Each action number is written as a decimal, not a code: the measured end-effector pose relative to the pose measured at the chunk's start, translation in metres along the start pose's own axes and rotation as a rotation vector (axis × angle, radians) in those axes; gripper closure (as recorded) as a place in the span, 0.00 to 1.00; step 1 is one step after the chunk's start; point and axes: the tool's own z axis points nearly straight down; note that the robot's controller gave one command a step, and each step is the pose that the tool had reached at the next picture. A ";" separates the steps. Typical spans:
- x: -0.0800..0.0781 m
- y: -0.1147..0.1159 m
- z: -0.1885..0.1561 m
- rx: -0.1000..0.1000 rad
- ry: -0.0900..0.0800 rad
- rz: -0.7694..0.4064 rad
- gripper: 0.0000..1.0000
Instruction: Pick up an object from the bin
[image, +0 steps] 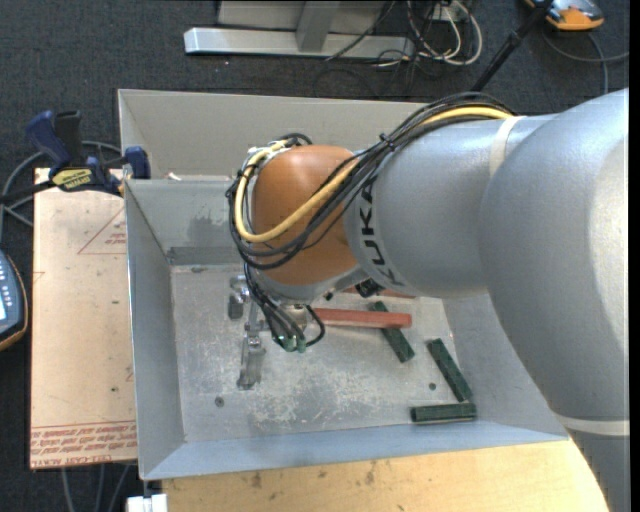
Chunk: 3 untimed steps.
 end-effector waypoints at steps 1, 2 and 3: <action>-0.002 -0.001 -0.004 -0.001 -0.007 0.004 1.00; 0.003 -0.052 -0.113 0.001 -0.014 -0.357 1.00; 0.004 -0.051 -0.112 0.000 -0.011 -0.358 0.00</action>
Offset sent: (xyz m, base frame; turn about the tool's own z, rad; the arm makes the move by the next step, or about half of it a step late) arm 0.0000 0.0000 0.0000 0.0000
